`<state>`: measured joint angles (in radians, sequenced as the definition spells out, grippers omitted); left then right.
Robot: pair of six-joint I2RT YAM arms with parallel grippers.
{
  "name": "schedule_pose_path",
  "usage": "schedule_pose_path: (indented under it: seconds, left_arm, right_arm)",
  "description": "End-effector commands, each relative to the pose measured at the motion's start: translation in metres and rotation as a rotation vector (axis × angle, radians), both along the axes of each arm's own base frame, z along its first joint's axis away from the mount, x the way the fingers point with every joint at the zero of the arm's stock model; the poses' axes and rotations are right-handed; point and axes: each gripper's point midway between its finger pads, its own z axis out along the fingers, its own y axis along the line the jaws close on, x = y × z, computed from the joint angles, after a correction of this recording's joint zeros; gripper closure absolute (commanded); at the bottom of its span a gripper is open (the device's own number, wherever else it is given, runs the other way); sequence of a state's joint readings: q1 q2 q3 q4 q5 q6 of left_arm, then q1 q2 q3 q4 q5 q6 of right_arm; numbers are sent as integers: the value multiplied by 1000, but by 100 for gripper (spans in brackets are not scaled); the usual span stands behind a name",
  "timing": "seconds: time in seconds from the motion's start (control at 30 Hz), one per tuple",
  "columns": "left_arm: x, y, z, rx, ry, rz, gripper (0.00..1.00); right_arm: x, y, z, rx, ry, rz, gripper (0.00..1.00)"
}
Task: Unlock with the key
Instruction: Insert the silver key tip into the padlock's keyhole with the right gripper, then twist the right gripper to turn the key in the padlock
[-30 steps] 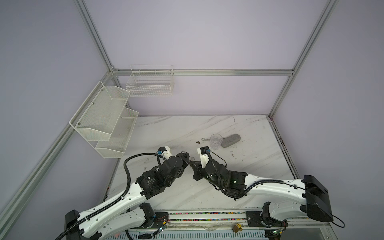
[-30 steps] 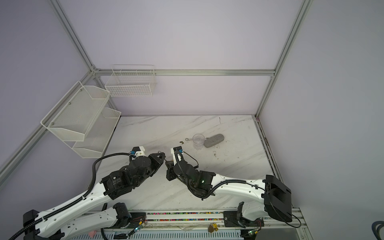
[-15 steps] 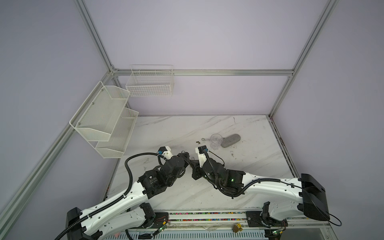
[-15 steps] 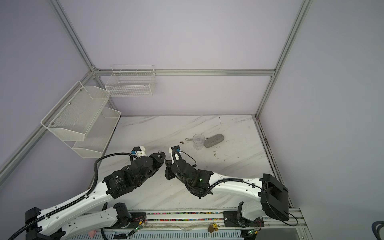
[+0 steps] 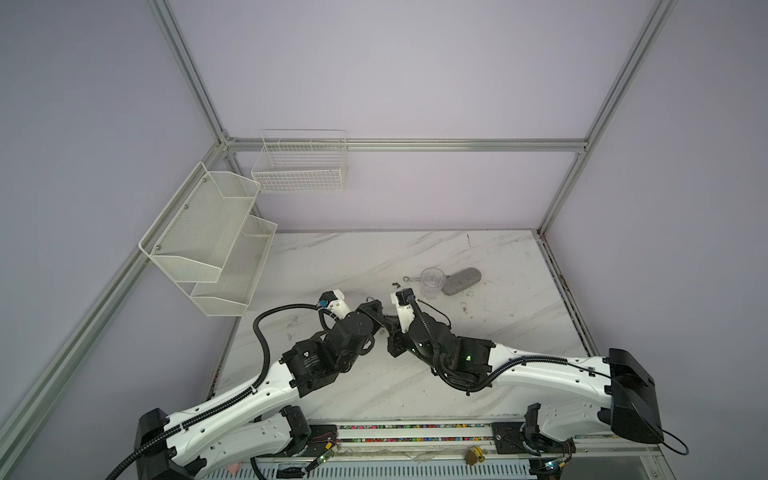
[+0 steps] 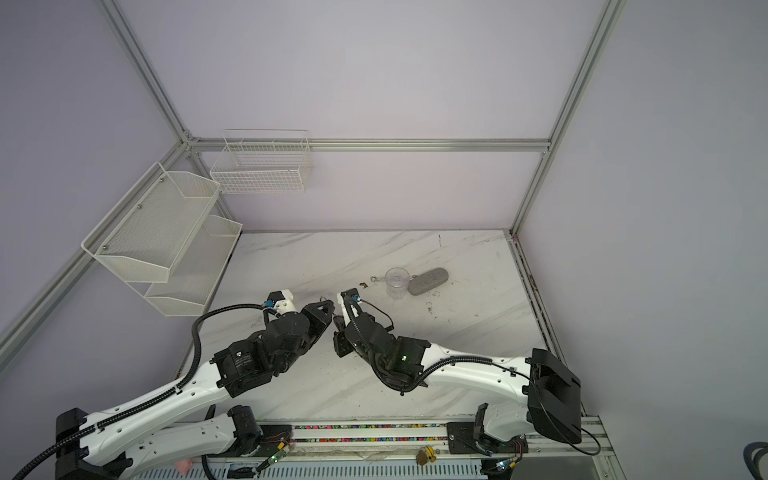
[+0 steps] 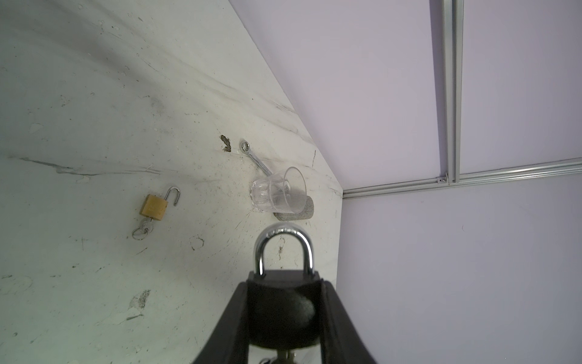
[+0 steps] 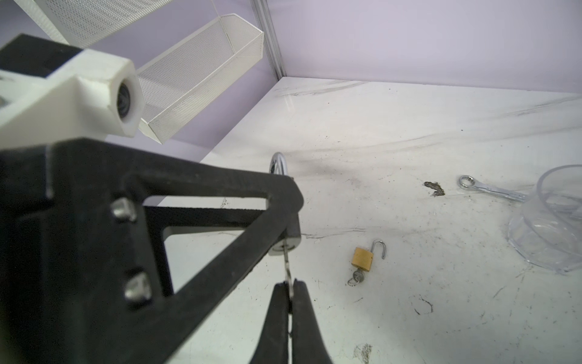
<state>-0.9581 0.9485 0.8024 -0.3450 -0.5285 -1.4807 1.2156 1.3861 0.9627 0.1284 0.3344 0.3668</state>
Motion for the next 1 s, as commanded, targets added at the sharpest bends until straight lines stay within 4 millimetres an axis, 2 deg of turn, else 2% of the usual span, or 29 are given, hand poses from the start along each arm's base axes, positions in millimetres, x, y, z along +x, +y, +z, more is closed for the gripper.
schedule_pose_path:
  seconds: [0.0, 0.03, 0.2, 0.27, 0.37, 0.6, 0.73, 0.87, 0.97]
  left_arm:
    - [-38, -58, 1, -146, 41, -280, 100]
    - [-36, -51, -1, -135, 33, -253, 100]
    - [-25, -15, 8, -72, -33, -120, 100]
    - [-21, -2, 13, -54, -48, -79, 100]
    - [-15, 10, 19, -51, -65, -43, 100]
    - [-10, 14, 22, -64, -68, -35, 100]
    - [-10, 17, 24, -64, -74, -27, 100]
    - [-10, 16, 26, -70, -77, -30, 100]
    - [-11, 16, 26, -74, -78, -30, 100]
  right_arm:
    - [-11, 22, 54, 167, -88, 93, 100]
    - [-13, 17, 62, 191, -95, 98, 100]
    - [-22, 16, 43, 177, -41, 134, 92]
    - [-25, 14, 35, 157, -25, 146, 85]
    - [-37, 14, 35, 188, -11, 209, 78]
    - [-48, 9, 48, 250, 44, 249, 74]
    - [-39, -1, 50, 297, 109, 194, 74]
    - [-23, -6, 44, 325, 189, 139, 76]
    - [-19, -6, 44, 345, 217, 127, 78]
